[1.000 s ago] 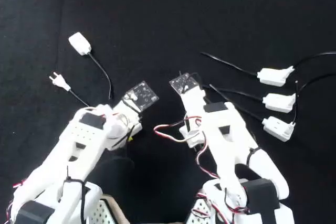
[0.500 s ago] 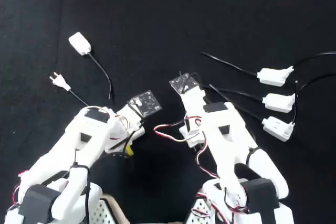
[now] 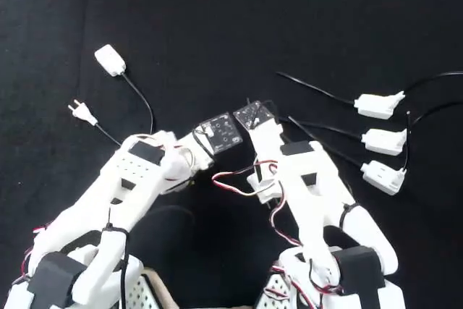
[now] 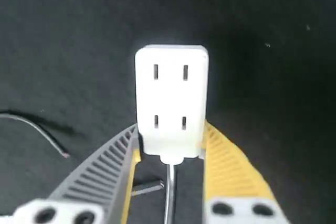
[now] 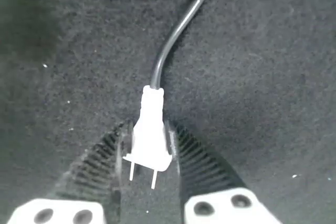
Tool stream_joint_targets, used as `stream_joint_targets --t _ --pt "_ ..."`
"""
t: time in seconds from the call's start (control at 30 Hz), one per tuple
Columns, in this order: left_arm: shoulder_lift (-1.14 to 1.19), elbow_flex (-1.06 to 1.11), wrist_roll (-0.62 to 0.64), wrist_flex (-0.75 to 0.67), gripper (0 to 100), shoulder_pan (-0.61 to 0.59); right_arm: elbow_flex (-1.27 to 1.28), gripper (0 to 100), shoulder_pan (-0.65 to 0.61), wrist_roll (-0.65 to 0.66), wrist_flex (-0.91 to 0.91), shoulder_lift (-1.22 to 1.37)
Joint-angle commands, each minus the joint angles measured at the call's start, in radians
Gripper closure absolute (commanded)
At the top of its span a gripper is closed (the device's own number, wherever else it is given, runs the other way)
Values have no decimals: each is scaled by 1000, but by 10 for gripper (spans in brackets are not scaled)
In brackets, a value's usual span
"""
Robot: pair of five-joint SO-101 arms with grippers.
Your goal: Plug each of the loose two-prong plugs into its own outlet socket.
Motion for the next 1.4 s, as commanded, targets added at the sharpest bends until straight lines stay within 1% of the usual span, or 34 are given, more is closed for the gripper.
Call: stream_joint_targets --t 0.0,0.07,0.13,0.23,0.3,0.33,0.43,0.53,0.63,0.7,0.9,1.0,1.17,1.3,1.37 --pt "23 -41 -57 -31 945 12 8 984 15 2 -11 10" --pt "60 -47 -78 -12 942 13 8 984 15 2 -11 10" --pt "94 -67 -78 5 903 7 8 984 15 3 -11 10" --pt "120 -94 -75 74 762 5 8 984 15 8 -11 10" --pt "114 -97 -52 91 668 5 7 984 14 9 -11 10" --pt "101 -96 -26 89 653 4 5 984 14 9 -11 10" --pt "31 -96 28 92 656 -24 -21 961 21 9 -2 10" --pt "-72 -87 75 103 655 -42 -30 851 29 5 17 10" --pt "-184 -82 80 170 647 -45 -62 743 28 5 80 10" --pt "-267 -81 103 210 646 -54 -91 713 26 2 126 10" --pt "-499 -79 233 324 646 -139 -236 747 28 2 313 10" --pt "-614 -30 253 387 646 -197 -321 777 29 8 422 10" --pt "-842 191 256 399 646 -302 -440 848 26 9 543 16" --pt "-1054 349 256 405 646 -435 -432 872 26 3 545 19" --pt "-1154 423 256 407 646 -481 -404 871 28 2 540 19"
